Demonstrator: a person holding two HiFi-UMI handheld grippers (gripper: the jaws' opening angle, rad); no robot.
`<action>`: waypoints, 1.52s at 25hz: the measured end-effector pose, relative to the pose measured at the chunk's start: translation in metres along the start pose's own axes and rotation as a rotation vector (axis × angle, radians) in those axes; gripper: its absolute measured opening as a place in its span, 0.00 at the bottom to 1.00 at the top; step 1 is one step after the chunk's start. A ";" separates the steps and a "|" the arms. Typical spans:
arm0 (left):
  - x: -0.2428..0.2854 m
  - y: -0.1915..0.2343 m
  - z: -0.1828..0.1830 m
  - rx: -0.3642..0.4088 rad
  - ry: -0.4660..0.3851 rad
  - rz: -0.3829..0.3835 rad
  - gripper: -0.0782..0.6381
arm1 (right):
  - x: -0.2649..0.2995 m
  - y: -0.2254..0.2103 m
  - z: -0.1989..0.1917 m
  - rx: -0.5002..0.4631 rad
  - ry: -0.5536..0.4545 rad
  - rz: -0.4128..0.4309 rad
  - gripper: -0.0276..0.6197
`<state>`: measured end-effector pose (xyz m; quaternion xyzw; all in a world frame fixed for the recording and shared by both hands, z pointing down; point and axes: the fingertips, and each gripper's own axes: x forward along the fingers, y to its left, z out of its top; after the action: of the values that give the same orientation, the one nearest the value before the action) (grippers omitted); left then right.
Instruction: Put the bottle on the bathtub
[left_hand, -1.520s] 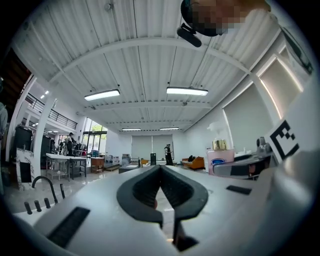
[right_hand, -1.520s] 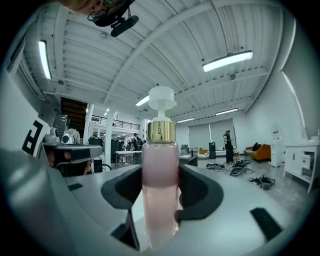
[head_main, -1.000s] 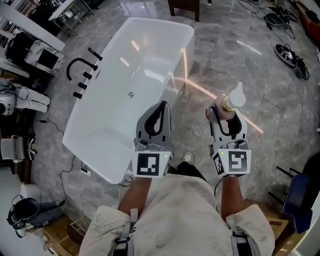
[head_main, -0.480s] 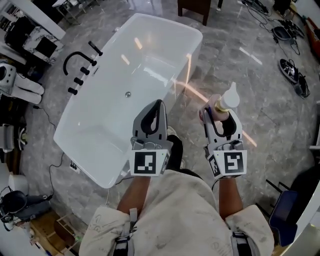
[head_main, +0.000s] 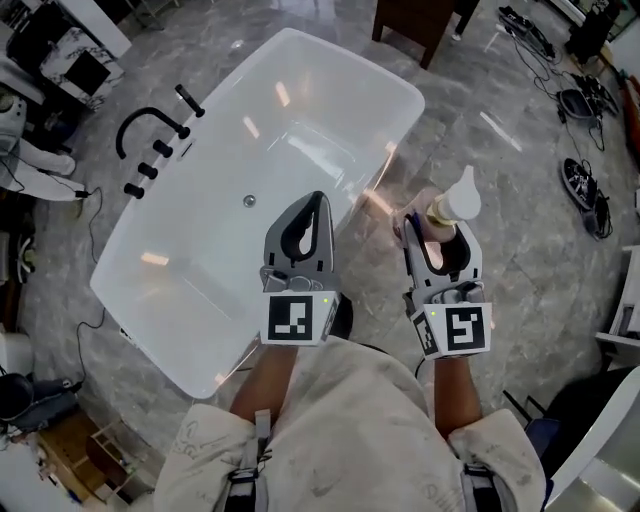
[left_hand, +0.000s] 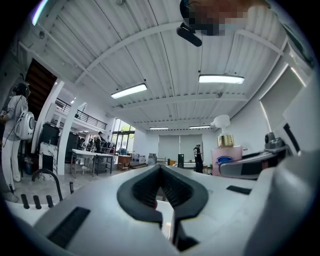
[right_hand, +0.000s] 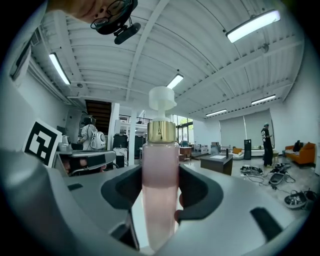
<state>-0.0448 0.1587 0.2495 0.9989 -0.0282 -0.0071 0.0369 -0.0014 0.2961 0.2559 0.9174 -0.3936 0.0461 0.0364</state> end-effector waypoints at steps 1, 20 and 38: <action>0.009 0.009 0.002 -0.005 -0.002 0.011 0.11 | 0.015 -0.001 0.002 0.001 0.001 0.007 0.35; 0.047 0.198 0.018 -0.005 -0.047 0.385 0.11 | 0.222 0.069 0.019 -0.039 0.041 0.294 0.35; 0.135 0.239 -0.014 0.031 -0.013 0.861 0.11 | 0.408 0.045 -0.002 -0.078 0.054 0.745 0.35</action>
<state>0.0773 -0.0860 0.2793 0.8963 -0.4430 0.0032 0.0215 0.2456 -0.0280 0.3052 0.7077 -0.7006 0.0656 0.0625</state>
